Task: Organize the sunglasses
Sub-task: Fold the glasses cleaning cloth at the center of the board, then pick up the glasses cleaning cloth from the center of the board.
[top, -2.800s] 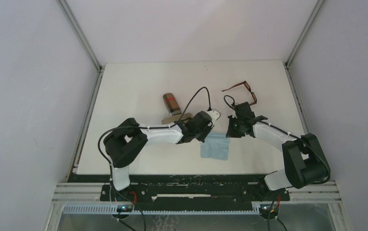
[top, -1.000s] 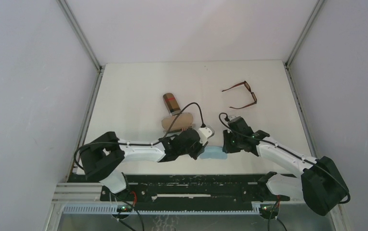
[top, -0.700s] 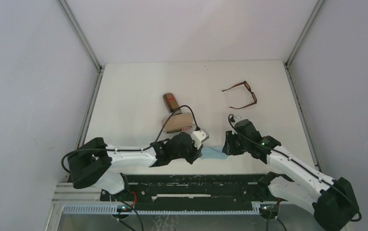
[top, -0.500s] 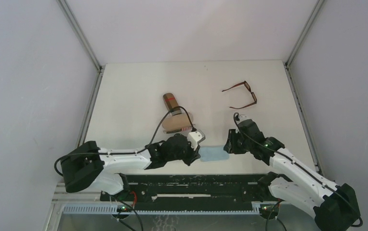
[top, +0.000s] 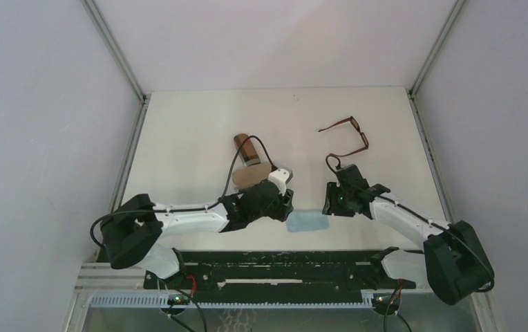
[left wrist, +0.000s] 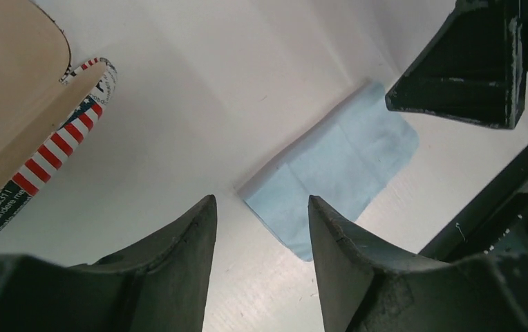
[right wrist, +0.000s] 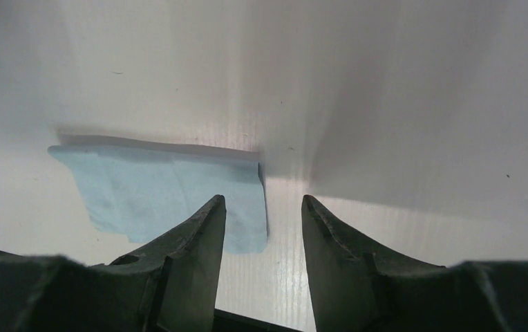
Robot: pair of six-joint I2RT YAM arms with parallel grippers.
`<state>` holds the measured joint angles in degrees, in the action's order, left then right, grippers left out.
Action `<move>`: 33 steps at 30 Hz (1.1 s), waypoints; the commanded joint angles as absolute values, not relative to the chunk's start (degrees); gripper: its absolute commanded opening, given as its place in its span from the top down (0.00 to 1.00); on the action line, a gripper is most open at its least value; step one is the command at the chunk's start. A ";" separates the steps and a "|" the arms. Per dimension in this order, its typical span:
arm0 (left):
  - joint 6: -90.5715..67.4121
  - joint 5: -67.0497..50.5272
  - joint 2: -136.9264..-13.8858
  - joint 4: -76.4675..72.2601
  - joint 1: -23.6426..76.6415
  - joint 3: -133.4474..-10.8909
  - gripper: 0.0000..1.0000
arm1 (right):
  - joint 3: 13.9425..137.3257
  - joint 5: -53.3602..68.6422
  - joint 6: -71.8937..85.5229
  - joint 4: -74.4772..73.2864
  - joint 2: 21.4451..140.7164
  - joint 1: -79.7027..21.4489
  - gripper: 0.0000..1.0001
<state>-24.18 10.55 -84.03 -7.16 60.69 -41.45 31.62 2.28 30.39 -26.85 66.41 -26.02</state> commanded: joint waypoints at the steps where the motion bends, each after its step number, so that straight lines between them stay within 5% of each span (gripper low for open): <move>1: -27.55 13.66 -87.36 -5.44 60.22 -45.72 0.44 | 34.71 5.95 28.38 -22.19 70.63 -24.75 0.56; 33: -29.90 7.92 -97.42 -4.80 60.36 -49.74 0.63 | 35.09 8.34 27.38 -22.47 71.03 -21.46 0.56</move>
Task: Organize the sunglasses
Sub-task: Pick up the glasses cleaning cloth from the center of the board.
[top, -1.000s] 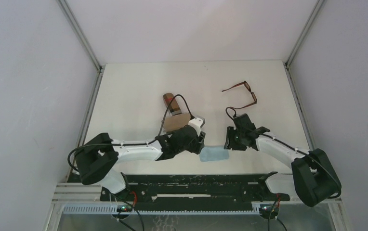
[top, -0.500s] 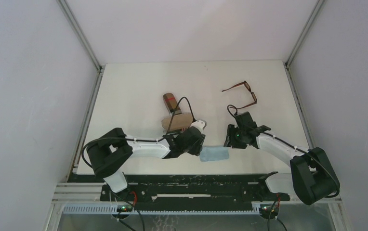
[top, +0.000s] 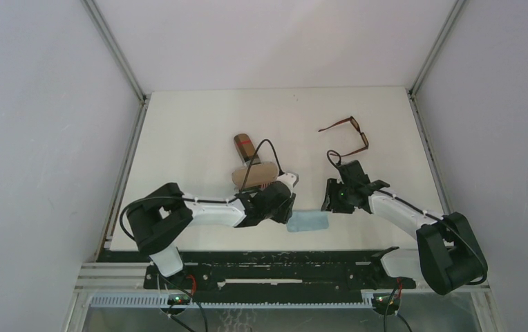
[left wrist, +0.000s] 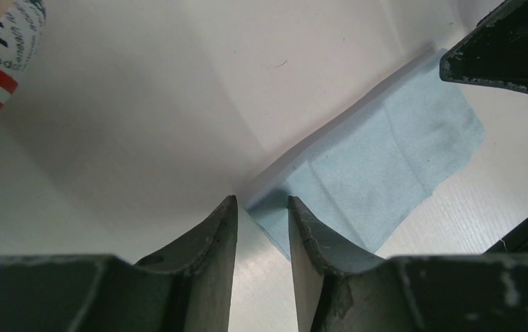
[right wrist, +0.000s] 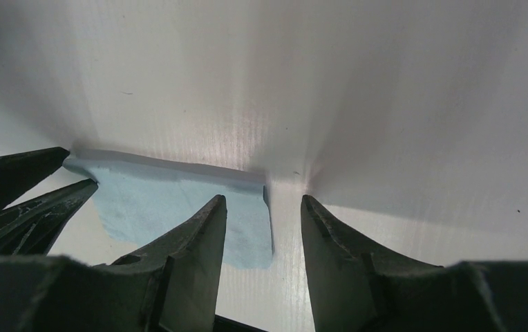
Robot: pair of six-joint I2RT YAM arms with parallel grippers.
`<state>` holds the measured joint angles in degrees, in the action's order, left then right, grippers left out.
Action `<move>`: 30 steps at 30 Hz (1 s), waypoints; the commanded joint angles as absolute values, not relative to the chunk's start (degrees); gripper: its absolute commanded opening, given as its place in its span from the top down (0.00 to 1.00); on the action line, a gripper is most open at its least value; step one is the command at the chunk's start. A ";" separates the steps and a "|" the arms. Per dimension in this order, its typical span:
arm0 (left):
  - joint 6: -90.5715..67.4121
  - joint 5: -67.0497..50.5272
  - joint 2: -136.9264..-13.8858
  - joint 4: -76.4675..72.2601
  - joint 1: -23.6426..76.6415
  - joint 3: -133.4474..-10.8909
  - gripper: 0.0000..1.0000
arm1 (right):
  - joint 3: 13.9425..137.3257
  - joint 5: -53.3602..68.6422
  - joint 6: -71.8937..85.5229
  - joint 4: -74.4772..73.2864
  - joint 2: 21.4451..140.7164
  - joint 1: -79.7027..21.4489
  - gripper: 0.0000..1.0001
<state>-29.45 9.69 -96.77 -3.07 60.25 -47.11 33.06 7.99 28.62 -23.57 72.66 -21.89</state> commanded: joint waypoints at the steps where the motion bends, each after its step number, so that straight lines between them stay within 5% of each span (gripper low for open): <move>1: -29.86 7.91 -97.59 -4.83 60.38 -49.83 0.64 | 35.12 8.48 27.32 -22.54 71.08 -21.45 0.56; 20: -27.48 12.04 -98.75 -3.34 60.02 -51.01 0.99 | 35.10 13.19 25.58 -20.04 76.66 -20.82 0.55; 30: -26.72 11.33 -98.70 -3.34 60.03 -51.47 1.00 | 36.24 12.96 25.23 -20.42 79.62 -20.74 0.61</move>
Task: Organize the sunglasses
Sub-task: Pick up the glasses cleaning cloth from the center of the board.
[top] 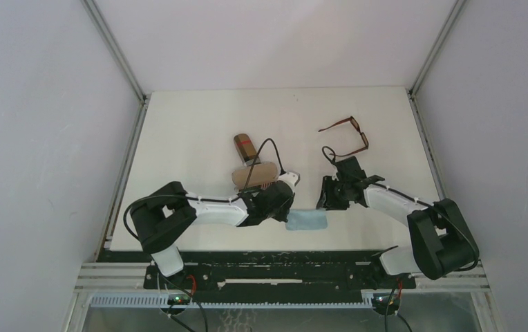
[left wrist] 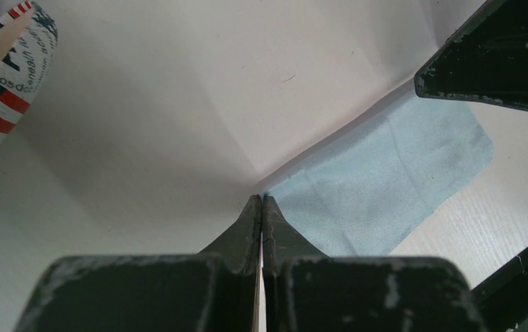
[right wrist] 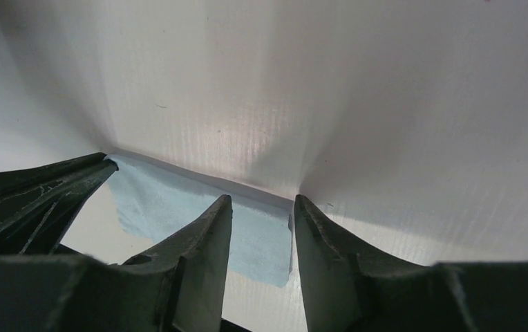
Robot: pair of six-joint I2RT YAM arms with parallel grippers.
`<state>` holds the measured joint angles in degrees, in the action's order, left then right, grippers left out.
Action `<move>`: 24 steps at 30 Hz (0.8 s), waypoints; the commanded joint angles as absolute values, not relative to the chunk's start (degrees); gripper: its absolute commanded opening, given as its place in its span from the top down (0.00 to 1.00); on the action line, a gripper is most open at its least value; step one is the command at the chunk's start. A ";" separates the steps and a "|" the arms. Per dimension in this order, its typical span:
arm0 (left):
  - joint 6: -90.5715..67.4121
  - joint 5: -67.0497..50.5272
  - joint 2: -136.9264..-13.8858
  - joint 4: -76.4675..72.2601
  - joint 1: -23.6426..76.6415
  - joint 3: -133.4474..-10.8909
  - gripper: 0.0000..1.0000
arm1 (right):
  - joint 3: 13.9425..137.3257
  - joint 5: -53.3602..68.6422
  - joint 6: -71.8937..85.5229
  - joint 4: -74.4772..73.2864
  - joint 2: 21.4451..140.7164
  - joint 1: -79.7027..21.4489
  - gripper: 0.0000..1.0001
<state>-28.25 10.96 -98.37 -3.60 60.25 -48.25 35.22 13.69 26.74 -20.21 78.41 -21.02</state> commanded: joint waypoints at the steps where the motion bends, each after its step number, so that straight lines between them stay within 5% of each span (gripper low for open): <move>1: -26.72 11.34 -98.66 -3.34 60.03 -51.47 1.00 | 36.26 12.98 25.19 -20.50 79.70 -20.74 0.64; 10: -27.54 11.86 -96.99 -2.96 59.85 -51.03 1.00 | 36.21 13.84 24.59 -20.91 78.89 -21.12 1.00; 24: -30.60 17.67 -85.01 -2.45 59.66 -44.76 1.00 | 36.93 16.68 28.85 -15.00 70.75 -25.74 1.00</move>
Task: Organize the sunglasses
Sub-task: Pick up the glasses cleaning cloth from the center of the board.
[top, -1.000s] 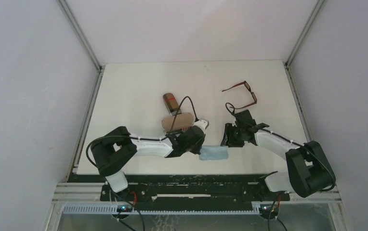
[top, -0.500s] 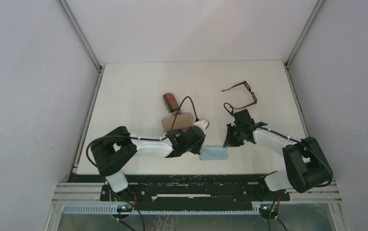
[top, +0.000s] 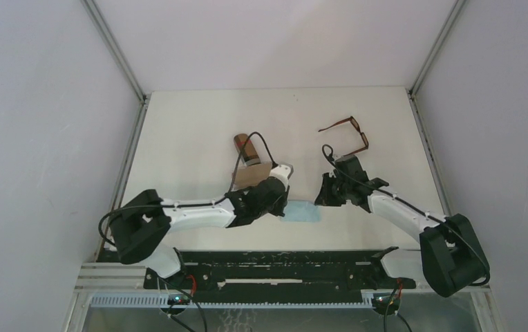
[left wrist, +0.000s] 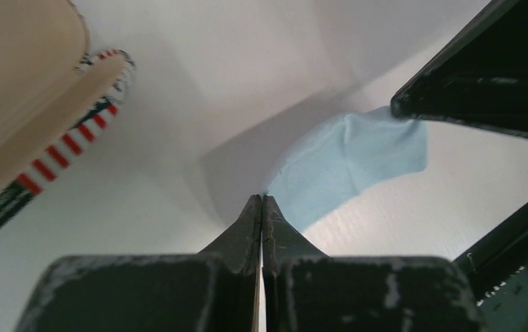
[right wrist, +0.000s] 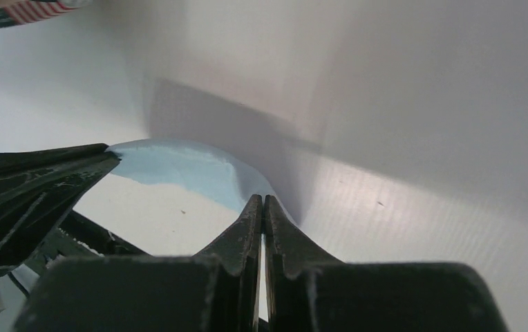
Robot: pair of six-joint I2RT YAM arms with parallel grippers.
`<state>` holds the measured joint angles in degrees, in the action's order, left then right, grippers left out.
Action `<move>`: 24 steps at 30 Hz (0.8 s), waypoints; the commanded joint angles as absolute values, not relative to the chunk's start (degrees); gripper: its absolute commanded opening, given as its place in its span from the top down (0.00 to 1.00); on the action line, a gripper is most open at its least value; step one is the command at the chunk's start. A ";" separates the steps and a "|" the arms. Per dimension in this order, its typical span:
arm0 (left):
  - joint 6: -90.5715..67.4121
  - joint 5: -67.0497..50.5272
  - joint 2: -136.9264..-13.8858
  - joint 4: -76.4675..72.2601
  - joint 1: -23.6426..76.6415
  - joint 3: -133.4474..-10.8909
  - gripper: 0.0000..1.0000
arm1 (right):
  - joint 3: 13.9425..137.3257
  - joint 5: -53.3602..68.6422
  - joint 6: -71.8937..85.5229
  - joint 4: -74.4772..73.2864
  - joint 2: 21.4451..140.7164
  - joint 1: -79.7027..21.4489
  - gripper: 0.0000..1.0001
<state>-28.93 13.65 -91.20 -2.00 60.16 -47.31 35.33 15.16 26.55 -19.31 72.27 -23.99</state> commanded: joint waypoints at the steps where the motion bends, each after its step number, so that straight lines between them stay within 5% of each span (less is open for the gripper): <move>1: -30.81 18.58 -83.72 -2.17 59.60 -43.97 1.00 | 37.42 16.77 29.34 -14.33 70.88 -26.41 1.00; 13: -33.79 29.46 -68.62 3.37 57.04 -35.01 1.00 | 49.72 16.74 31.79 -10.72 81.24 -33.07 1.00; 24: -31.43 27.96 -63.17 2.54 47.56 -31.93 1.00 | 63.27 16.22 30.89 -11.89 92.30 -35.51 1.00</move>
<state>-32.80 27.83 -64.40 4.36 50.28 -32.29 58.59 16.64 30.89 -13.28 90.78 -35.18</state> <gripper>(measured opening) 0.006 0.002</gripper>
